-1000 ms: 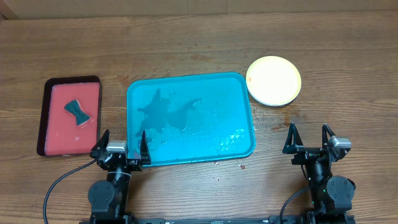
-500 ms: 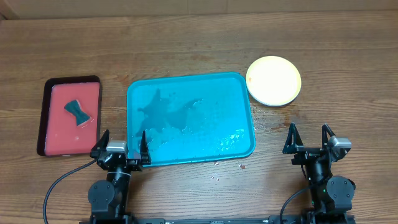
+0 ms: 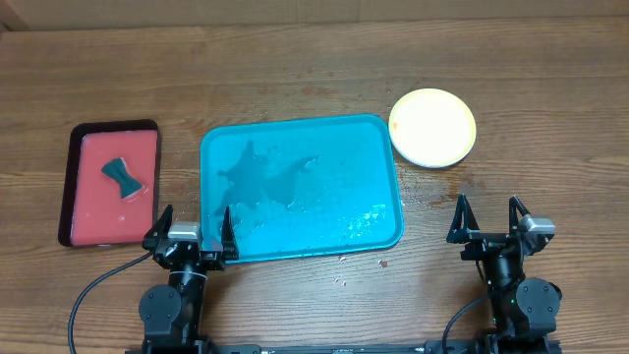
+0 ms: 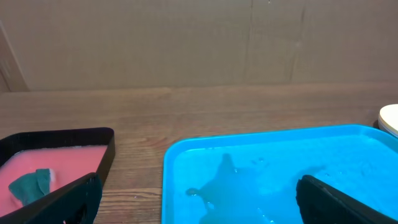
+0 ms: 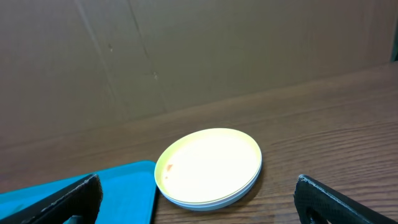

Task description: Clean dirty plates on tray and stack at the side

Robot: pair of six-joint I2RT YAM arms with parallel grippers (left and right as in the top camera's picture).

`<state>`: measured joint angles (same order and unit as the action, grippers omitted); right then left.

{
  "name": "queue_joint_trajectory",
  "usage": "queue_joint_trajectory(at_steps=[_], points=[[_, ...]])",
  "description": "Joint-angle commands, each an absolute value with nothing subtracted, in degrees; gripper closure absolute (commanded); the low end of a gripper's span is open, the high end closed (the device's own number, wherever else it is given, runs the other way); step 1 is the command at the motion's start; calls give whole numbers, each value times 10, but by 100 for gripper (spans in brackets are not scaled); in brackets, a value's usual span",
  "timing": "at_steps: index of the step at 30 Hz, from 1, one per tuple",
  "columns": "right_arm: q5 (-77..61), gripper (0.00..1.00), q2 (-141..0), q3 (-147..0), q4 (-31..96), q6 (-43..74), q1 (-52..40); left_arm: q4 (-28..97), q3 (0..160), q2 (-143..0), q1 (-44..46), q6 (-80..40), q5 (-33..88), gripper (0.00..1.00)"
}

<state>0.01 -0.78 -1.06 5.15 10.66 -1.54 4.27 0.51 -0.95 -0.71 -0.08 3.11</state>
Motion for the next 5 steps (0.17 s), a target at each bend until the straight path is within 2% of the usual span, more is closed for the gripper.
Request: queue_joint_trajectory(at_steps=[1,5], points=[[0,0,-2,-5,48,104,-18,43,3,-3,-4,-7,24,0],[0,0,-2,-5,48,104,-18,43,3,-3,-4,-6,24,0]])
